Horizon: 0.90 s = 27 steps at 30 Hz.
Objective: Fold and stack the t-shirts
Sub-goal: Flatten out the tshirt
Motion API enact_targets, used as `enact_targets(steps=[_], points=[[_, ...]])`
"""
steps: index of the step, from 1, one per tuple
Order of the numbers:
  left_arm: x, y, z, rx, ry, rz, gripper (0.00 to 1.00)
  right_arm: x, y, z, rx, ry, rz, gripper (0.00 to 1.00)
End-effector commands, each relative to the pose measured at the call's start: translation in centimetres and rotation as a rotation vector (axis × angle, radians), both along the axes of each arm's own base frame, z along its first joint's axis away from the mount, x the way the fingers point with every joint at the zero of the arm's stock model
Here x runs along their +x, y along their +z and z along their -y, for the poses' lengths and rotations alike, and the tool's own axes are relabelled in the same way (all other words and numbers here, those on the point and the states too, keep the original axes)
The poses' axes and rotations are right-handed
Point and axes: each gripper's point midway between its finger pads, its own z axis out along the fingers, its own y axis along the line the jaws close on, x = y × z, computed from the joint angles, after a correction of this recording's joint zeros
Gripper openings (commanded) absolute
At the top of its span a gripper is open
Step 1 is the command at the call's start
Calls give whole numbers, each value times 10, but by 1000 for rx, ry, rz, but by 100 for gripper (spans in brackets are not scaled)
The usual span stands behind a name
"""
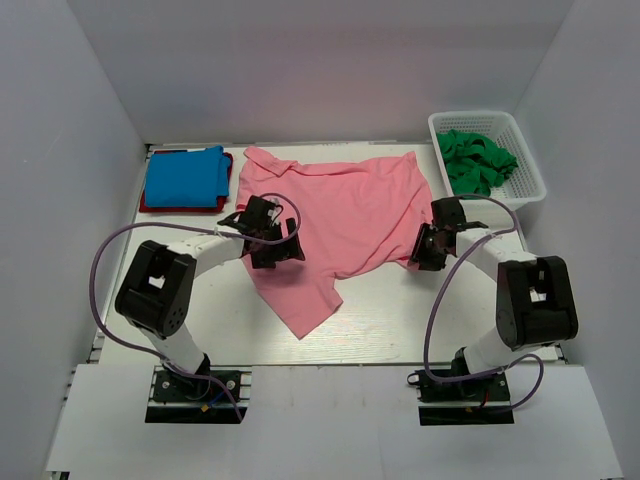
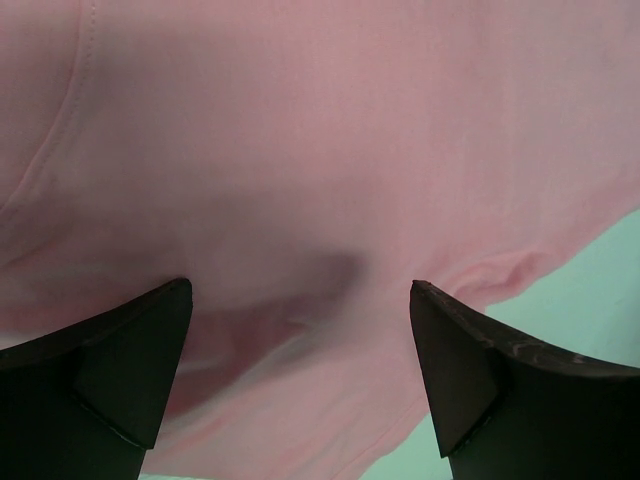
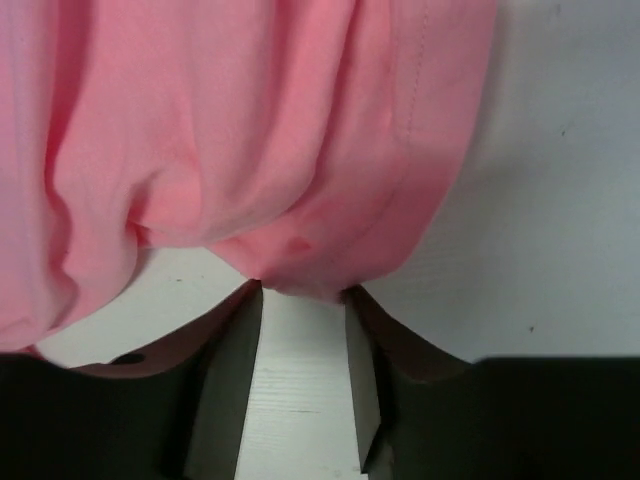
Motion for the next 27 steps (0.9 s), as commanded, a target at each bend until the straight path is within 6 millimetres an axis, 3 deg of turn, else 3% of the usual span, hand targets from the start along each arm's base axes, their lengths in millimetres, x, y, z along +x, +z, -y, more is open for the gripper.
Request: enact_targets(steps=[1,2,3,4,9,18,23,27], points=[[-9,-6,-8,33,36,-17,100,15,0,1,-1,-19,48,39],[-11,-13,-9,38,36,-28,100,15,-1,2,-9,-23,48,27],[-9,-13,-12,34,52,-31,100,15,-4,9,-41,-39,45,7],[-12,-17,-16,37,69,-47,100,14,-4,10,-46,-43,38,0],[-24,-35,-32,112,106,-95,100,6,2,28,-130,-66,26,0],[-47,-65,-91,382,234,-199,100,-22,30,82,-329,-139,-76,0],[-49,-73,-96,380,249,-224,100,-39,43,115,-402,-217,-116,0],[-45,-73,-105,396,275,-219,100,-47,51,127,-427,-249,-119,0]])
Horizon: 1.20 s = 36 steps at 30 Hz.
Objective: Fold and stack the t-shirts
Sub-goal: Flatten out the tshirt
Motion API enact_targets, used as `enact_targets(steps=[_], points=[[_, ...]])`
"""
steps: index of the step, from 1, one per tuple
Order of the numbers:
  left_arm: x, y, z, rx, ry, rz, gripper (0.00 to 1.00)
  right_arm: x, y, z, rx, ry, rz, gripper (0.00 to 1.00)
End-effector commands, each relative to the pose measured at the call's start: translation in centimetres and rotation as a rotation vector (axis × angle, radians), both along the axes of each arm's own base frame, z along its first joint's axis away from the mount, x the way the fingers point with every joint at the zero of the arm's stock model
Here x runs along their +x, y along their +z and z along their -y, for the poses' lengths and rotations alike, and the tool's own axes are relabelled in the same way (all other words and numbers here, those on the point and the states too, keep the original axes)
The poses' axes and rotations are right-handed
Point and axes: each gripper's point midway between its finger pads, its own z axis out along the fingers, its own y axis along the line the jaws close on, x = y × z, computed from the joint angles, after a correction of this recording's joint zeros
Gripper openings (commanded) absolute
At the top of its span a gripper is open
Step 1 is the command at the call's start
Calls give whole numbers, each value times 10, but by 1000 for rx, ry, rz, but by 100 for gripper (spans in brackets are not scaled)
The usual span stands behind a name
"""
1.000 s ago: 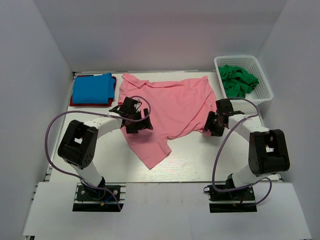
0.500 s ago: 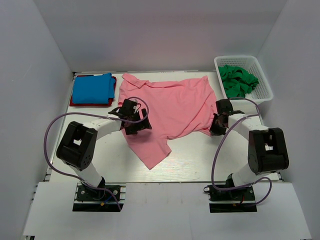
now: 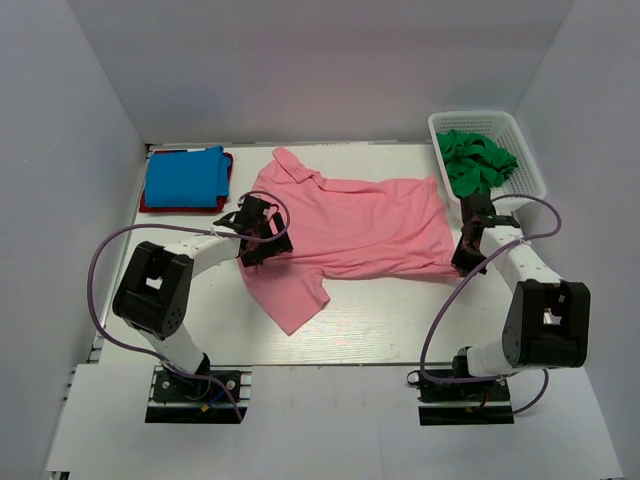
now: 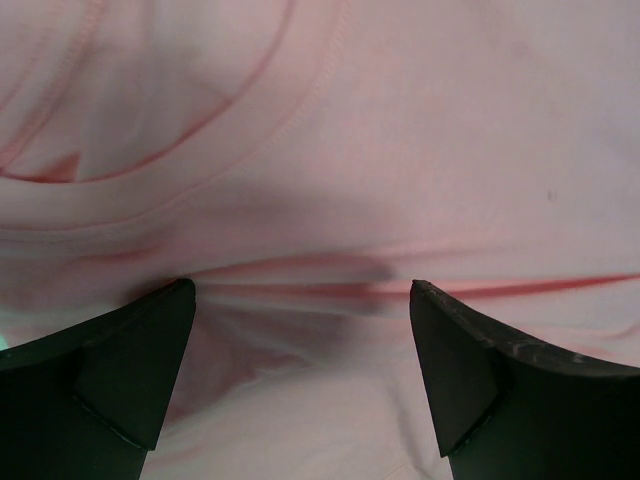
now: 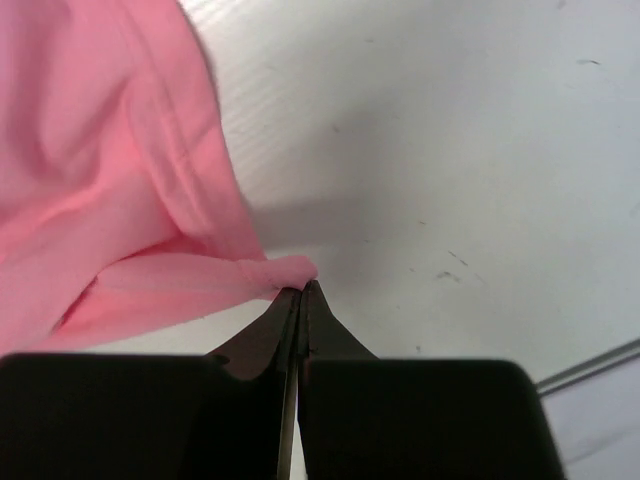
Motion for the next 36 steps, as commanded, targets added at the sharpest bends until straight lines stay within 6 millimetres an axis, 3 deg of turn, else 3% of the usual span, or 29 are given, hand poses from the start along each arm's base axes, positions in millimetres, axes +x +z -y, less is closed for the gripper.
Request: enact_targets(steps=[1,6,9,12,16,19,22,25,26,27,29,31,34,35,36], points=[[-64,-63,-64,240,70,-275,100,-15,20,18,-82,-27,-27,0],[-70,-66,-69,246,78,-293,100,-29,29,47,-149,-140,-42,0],[-67,-64,-73,250,92,-282,100,-34,26,52,-152,-178,-47,0],[-58,-57,-66,220,86,-259,100,-40,17,41,-95,-163,-76,0],[-53,-50,-60,197,70,-248,100,-50,29,30,-33,-143,-104,0],[-50,-43,-59,194,71,-242,100,-68,34,2,116,-105,-132,0],[-49,-37,-59,192,71,-236,100,-98,35,-1,123,-149,-218,0],[-49,-21,-56,191,54,-219,100,-114,36,-4,130,-177,-239,55],[-46,-12,-55,186,47,-197,100,-112,37,-5,137,-171,-216,83],[-43,-4,-51,179,39,-178,100,-109,38,-8,155,-163,-206,90],[-37,12,-49,172,29,-146,100,-100,41,-14,192,-139,-178,90],[-29,31,-47,158,20,-96,100,-73,56,-20,236,-67,-77,90],[-27,44,-48,167,10,-70,100,-36,74,-40,333,57,83,90],[-24,50,-47,160,11,-51,100,-25,81,-55,411,107,144,90],[-24,50,-46,152,7,-53,100,-23,77,-61,438,118,146,90]])
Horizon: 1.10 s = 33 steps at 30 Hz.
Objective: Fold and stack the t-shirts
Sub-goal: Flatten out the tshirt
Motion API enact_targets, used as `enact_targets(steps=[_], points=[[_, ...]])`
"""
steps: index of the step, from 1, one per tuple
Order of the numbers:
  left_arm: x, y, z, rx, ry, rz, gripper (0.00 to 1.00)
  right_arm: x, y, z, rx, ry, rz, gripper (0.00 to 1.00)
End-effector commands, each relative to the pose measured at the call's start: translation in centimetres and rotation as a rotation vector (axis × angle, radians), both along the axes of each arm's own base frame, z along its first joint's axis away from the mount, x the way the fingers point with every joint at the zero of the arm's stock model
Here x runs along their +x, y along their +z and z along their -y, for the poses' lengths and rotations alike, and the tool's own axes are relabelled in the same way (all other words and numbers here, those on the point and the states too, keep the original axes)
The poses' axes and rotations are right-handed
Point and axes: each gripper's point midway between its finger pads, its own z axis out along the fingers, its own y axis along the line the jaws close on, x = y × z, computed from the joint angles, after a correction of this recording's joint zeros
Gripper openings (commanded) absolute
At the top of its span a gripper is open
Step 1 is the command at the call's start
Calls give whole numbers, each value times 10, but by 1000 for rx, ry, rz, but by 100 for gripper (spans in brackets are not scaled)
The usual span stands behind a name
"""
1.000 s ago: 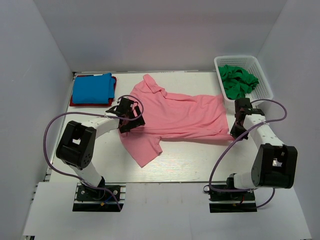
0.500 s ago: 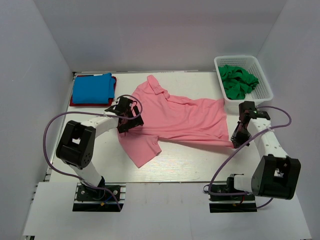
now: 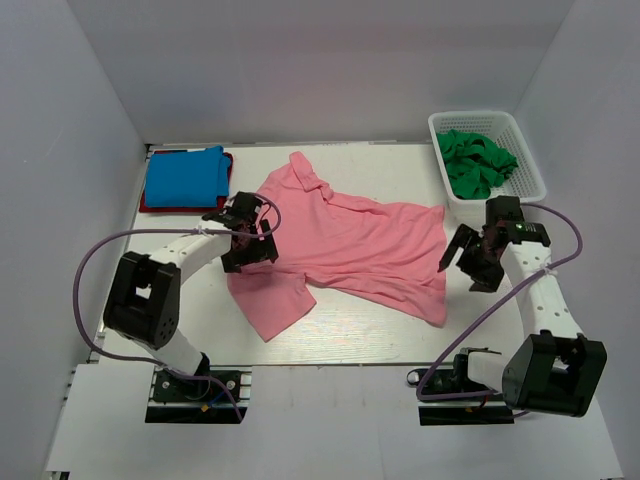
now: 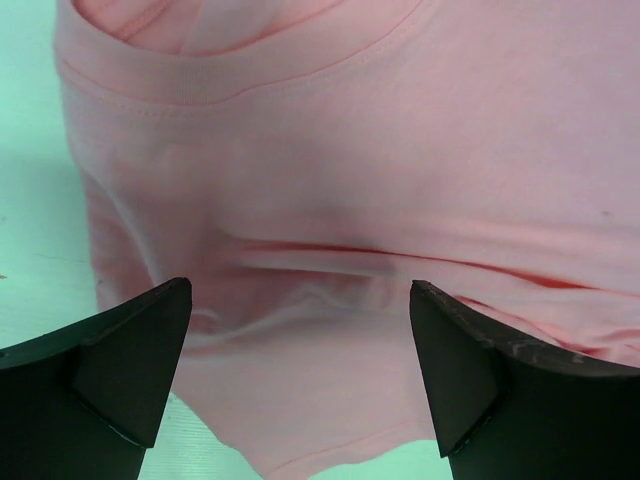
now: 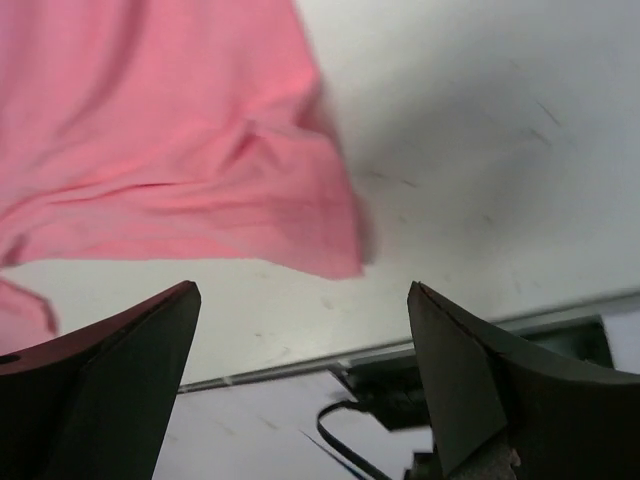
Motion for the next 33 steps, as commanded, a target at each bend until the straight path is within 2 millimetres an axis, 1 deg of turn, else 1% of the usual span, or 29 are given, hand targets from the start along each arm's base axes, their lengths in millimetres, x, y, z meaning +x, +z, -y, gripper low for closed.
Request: enact_targets(steps=[1,2,6,7,9,10,11,12,13,14,15,16,17,18,19,20,21,22,23,24,25,26,27,28,29,30,31,32,33], points=[[14,38,1,-18,-13,101,100,48,21,-32,155,130,254,90],[18,42,5,-34,-17,117,100,50,20,-42,200,155,261,90],[41,52,18,-66,-75,180,100,68,-2,-45,161,192,257,90],[45,53,19,-62,-83,184,100,81,-2,-46,149,217,301,90],[66,64,25,-61,-100,240,100,94,-3,-57,141,278,335,90],[72,56,27,-55,-100,222,100,99,-6,-63,129,323,340,90],[83,58,30,-56,-112,248,100,104,-5,-70,119,355,353,90],[96,66,35,-61,-121,280,100,108,-21,-65,74,349,309,90],[104,54,38,-55,-121,261,100,117,-19,-66,46,361,323,90],[121,62,46,-72,-142,302,100,123,-23,-65,9,359,324,90],[128,59,49,-71,-142,300,100,125,-43,-64,-9,362,261,90],[138,56,52,-63,-159,307,100,138,-36,-65,-15,351,276,90],[153,47,55,-43,-163,296,100,142,-40,-64,-31,340,260,90],[160,42,52,-13,-148,289,100,157,-49,-61,-64,330,237,90],[166,38,54,-3,-159,279,100,158,-57,-54,-100,317,216,90],[182,47,54,13,-143,316,100,168,-60,-52,-118,299,214,90],[187,29,53,38,-149,291,100,180,-56,-49,-146,286,233,90],[193,26,53,56,-164,300,100,185,-70,-50,-148,288,201,90],[203,30,57,50,-162,319,100,195,-66,-51,-153,289,219,90],[208,26,56,64,-167,320,100,205,-62,-51,-164,288,234,90],[211,8,57,76,-177,292,100,206,-83,-49,-171,292,179,90],[222,13,61,71,-176,311,100,221,-74,-43,-182,280,200,90],[222,6,61,83,-186,287,100,222,-78,-51,-187,303,188,90],[233,11,63,60,-185,299,100,225,-91,-51,-190,304,158,90],[234,-8,59,58,-171,257,100,226,-105,-50,-191,306,125,90],[233,-15,59,64,-173,232,100,240,-104,-54,-187,311,134,90],[242,-11,54,62,-140,245,100,243,-116,-56,-181,317,110,90],[244,-15,51,78,-116,237,100,257,-108,-58,-176,312,131,90],[247,-26,41,101,-86,216,100,269,-110,-59,-178,310,128,90]])
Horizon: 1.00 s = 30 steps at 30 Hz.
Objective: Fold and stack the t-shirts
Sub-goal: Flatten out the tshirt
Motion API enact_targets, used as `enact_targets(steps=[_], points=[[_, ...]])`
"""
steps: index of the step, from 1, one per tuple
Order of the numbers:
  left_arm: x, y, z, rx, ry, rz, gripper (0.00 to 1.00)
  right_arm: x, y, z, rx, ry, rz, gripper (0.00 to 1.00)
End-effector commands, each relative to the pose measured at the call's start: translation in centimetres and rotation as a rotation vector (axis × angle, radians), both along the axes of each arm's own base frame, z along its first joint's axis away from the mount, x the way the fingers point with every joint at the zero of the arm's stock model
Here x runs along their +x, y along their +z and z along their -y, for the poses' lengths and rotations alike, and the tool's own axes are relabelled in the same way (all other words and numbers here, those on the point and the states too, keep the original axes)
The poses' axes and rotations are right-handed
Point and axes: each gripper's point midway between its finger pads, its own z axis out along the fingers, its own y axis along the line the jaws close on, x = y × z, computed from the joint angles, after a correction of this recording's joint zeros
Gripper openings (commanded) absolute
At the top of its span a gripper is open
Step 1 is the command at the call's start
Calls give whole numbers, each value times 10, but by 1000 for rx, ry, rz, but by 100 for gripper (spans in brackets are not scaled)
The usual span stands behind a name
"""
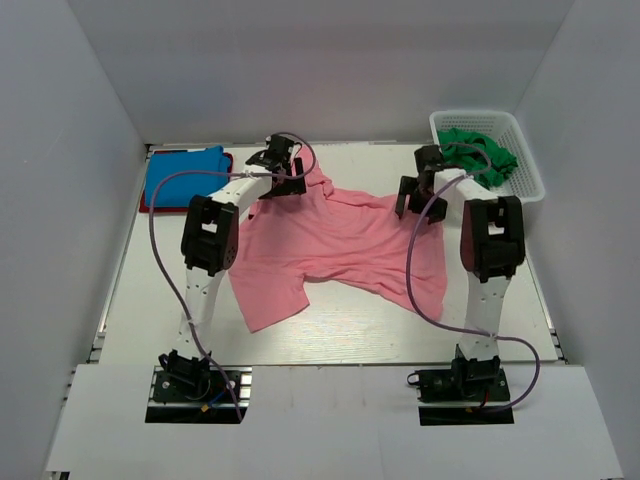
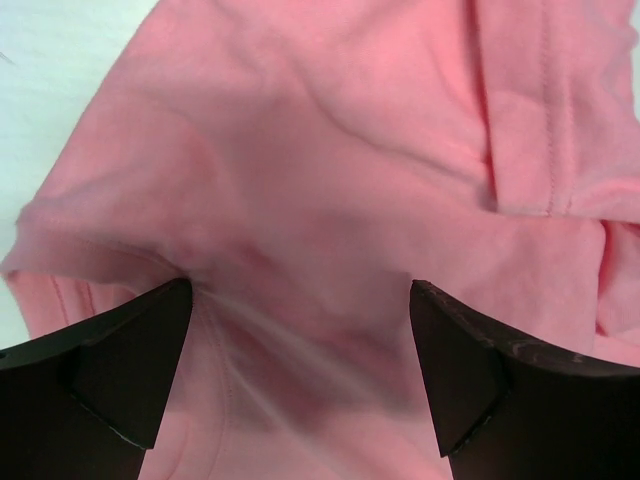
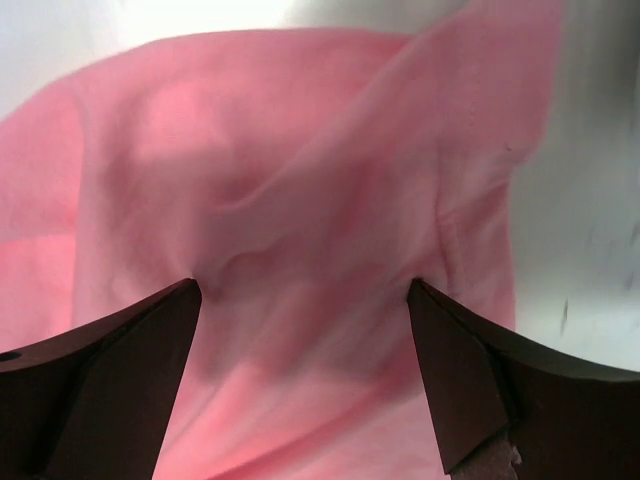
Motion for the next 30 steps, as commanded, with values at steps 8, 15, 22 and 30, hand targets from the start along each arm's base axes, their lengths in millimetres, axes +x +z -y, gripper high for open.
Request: enact_targets(steps=[8,15,22,30], points=[[24,-14,-65,-1,264,-55,100,119,6,-7,-36,17,180,90],[51,35,-35,-107,69,97,100,169,62,-38,66,163,414,90],[43,138,-12,-162,-60,222,100,120,166,-88,81,417,555,90],[-88,149,-38,-142,-19,101,100,-20,133,-69,-11,467,368,90]])
